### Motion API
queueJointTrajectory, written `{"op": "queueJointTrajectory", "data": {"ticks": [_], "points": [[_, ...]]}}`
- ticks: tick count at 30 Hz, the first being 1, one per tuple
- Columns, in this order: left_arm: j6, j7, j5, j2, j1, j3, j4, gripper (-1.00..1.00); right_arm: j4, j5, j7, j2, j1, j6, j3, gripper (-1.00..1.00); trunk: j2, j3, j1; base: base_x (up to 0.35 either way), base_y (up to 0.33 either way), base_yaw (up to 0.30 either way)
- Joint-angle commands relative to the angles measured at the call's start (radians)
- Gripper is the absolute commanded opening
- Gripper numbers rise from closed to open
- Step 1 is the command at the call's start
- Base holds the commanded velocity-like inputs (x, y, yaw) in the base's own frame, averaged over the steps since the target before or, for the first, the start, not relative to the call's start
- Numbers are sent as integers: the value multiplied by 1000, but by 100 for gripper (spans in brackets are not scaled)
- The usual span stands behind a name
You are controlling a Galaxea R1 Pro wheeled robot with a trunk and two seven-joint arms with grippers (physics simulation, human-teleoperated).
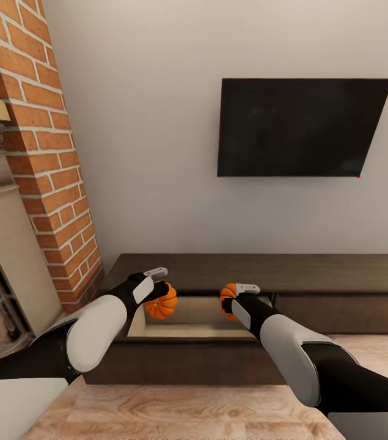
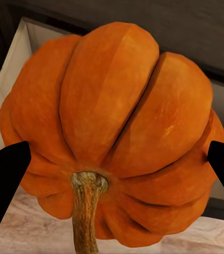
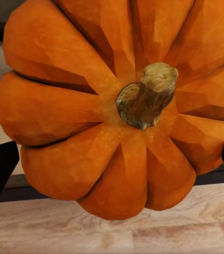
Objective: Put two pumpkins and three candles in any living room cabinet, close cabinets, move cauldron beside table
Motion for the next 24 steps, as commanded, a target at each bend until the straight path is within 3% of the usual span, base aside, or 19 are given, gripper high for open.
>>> {"op": "queueJointTrajectory", "data": {"ticks": [1, 24], "points": [[5, 4, -3, -1, 0, 7, -3, -100, -2, 0, -2, 1, 0, 4, -7, -100, -8, -4, 4, 0, 0, 0], [5, 3, -2, -1, 0, 7, 14, -100, -1, -1, -1, 1, 0, 2, -6, -100, -141, -64, 77, 0, 0, 0]]}}
